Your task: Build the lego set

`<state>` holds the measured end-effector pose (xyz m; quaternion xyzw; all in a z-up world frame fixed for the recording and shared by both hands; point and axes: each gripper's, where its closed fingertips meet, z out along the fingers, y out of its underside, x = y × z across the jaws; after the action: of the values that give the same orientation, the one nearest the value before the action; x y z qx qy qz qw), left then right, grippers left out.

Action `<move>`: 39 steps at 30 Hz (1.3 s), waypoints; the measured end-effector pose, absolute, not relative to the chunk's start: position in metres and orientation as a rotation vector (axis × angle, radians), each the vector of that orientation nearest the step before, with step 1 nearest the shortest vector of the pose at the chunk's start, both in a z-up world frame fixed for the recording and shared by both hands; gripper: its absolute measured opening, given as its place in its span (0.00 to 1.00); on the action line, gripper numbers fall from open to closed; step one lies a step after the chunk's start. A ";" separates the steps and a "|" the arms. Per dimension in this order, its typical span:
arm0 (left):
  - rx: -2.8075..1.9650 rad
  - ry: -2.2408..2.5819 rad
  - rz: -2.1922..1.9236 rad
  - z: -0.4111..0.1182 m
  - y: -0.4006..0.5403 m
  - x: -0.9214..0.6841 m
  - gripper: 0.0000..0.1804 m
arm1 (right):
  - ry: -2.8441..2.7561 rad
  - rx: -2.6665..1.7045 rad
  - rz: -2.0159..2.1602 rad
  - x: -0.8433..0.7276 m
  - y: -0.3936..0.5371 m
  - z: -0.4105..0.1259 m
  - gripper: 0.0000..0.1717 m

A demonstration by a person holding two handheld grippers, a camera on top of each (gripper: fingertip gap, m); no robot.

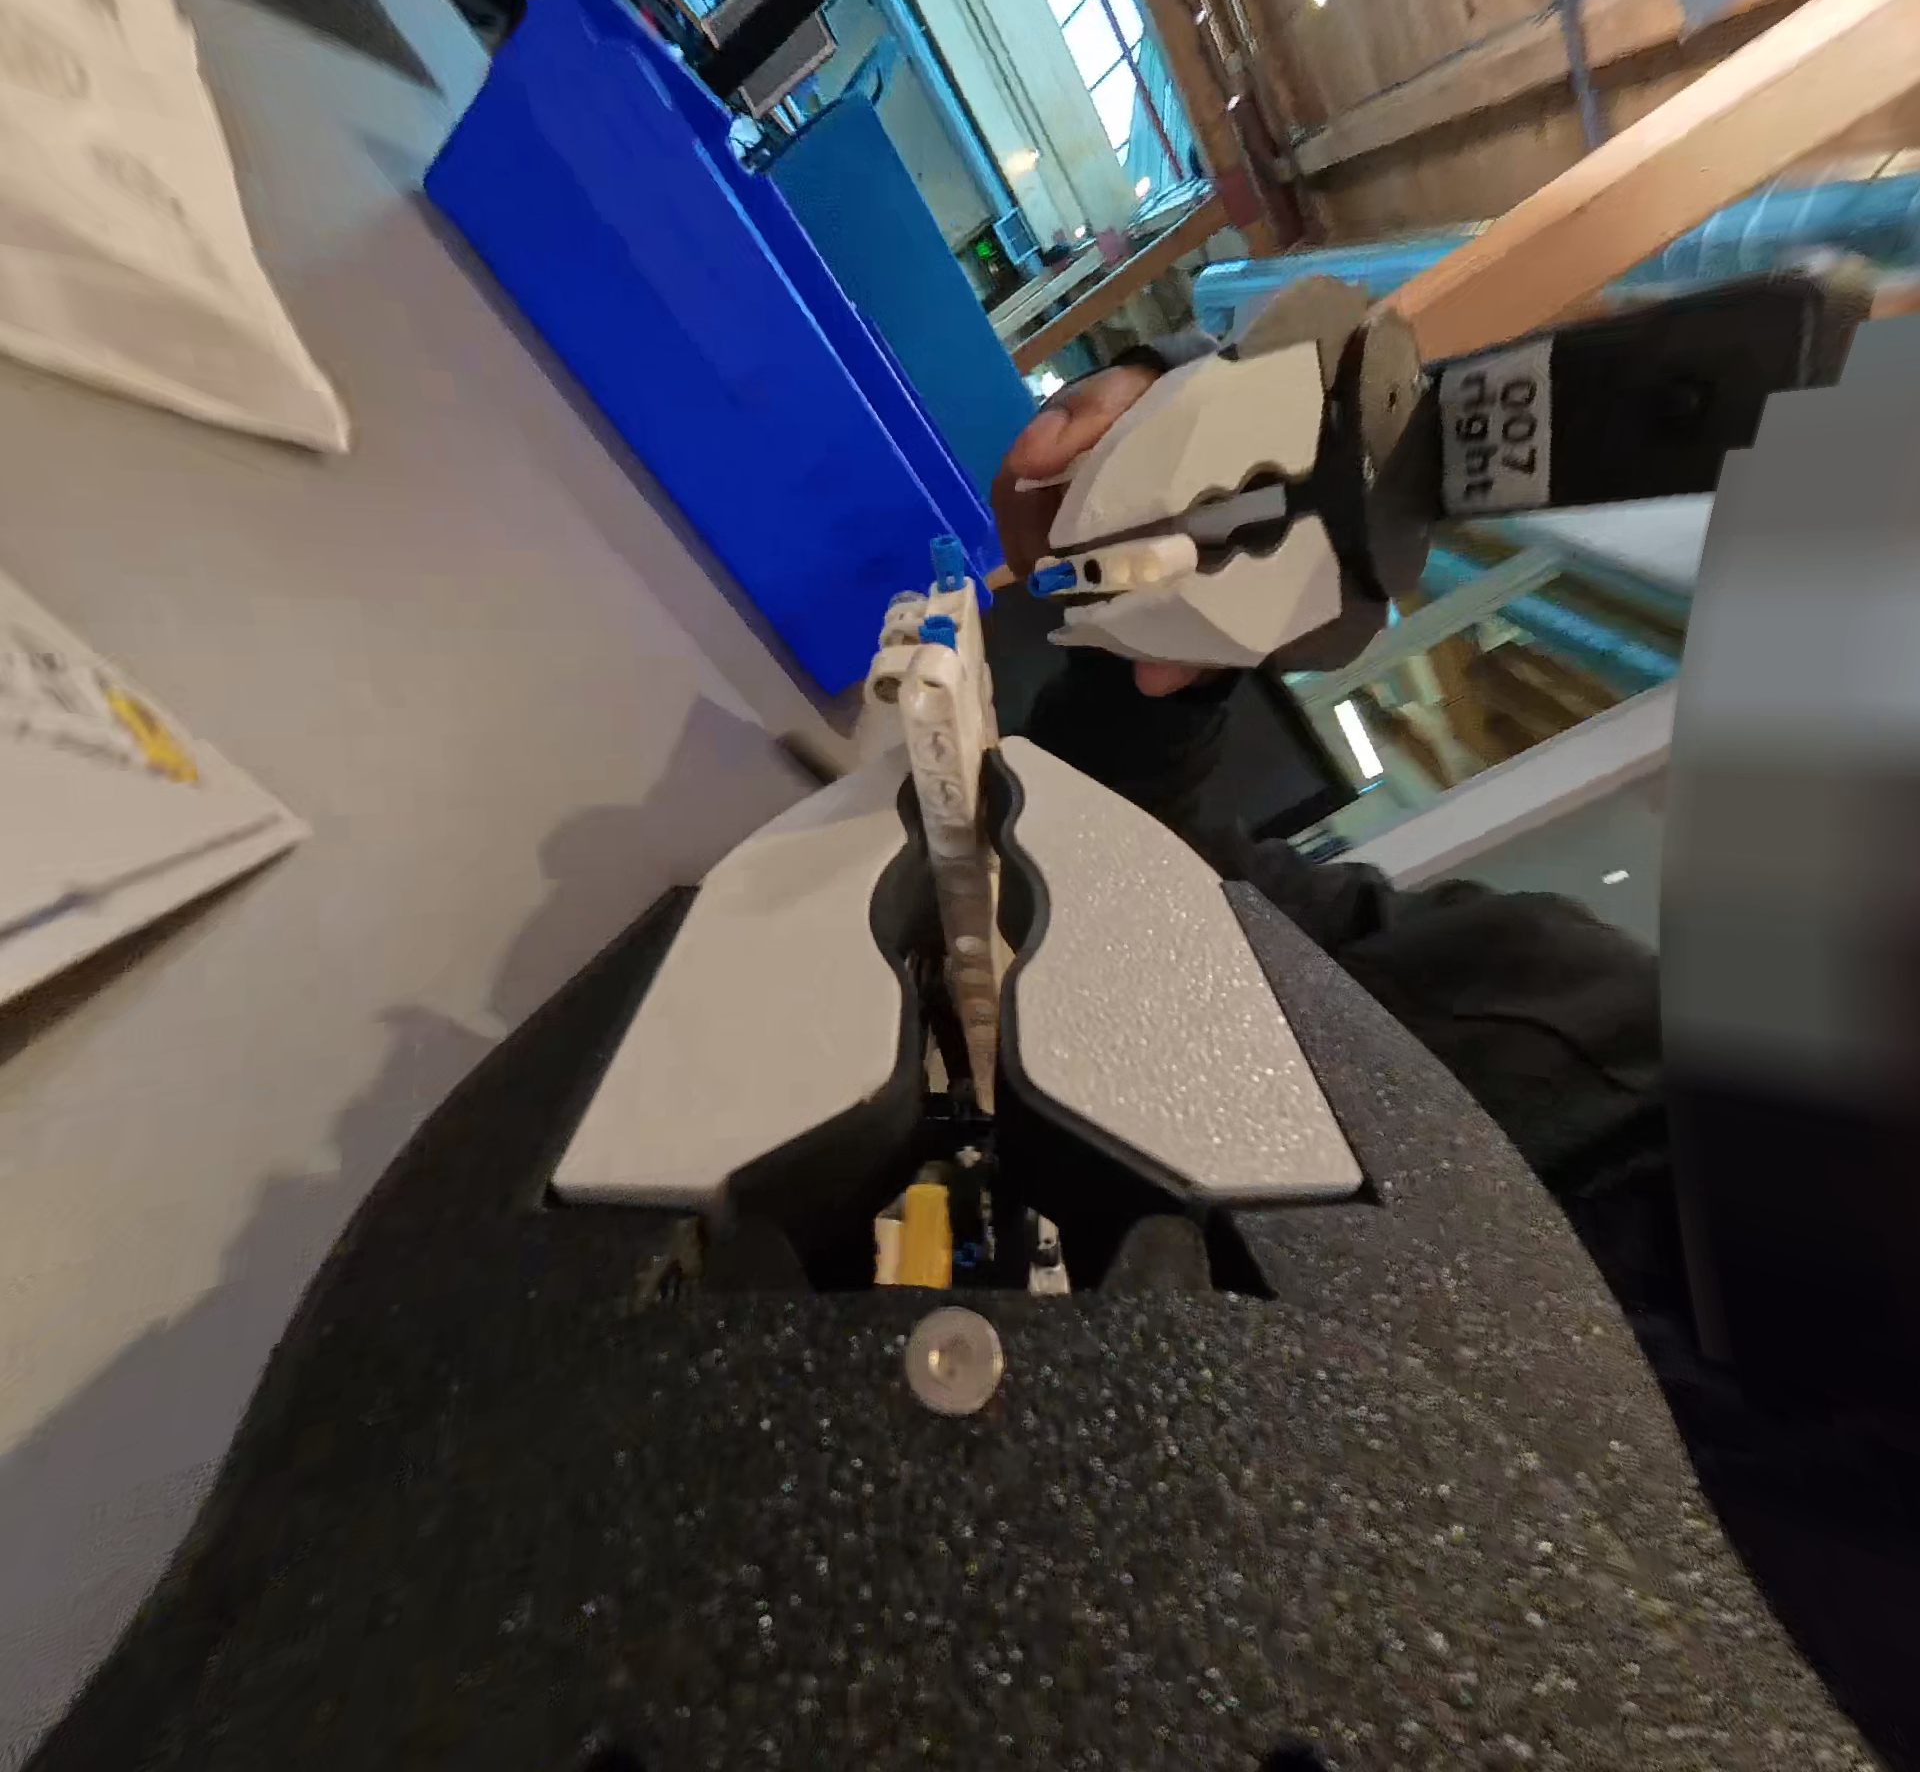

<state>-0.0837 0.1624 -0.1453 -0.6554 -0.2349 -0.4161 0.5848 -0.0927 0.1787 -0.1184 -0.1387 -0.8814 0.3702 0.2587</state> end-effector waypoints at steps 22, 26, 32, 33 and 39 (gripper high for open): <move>-1.833 0.289 -0.130 -0.019 0.116 0.002 0.04 | -2.838 -0.142 0.731 -0.003 0.124 0.019 0.04; -1.831 0.292 -0.130 -0.018 0.107 0.002 0.04 | -2.884 -0.140 0.644 -0.001 0.114 0.015 0.04; -1.825 0.283 -0.133 -0.017 0.101 -0.002 0.04 | -2.896 -0.174 0.660 -0.005 0.106 0.019 0.04; -1.825 0.278 -0.135 -0.017 0.100 -0.003 0.04 | -2.894 -0.185 0.679 -0.007 0.105 0.020 0.04; -1.844 0.277 -0.135 -0.018 0.103 -0.004 0.04 | -2.918 -0.212 0.754 -0.008 0.101 0.021 0.04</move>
<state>-0.0039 0.1034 -0.0177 -0.7934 0.1192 -0.0583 0.5941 -0.0082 0.1012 0.0211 -0.0699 -0.9641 0.2492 0.0600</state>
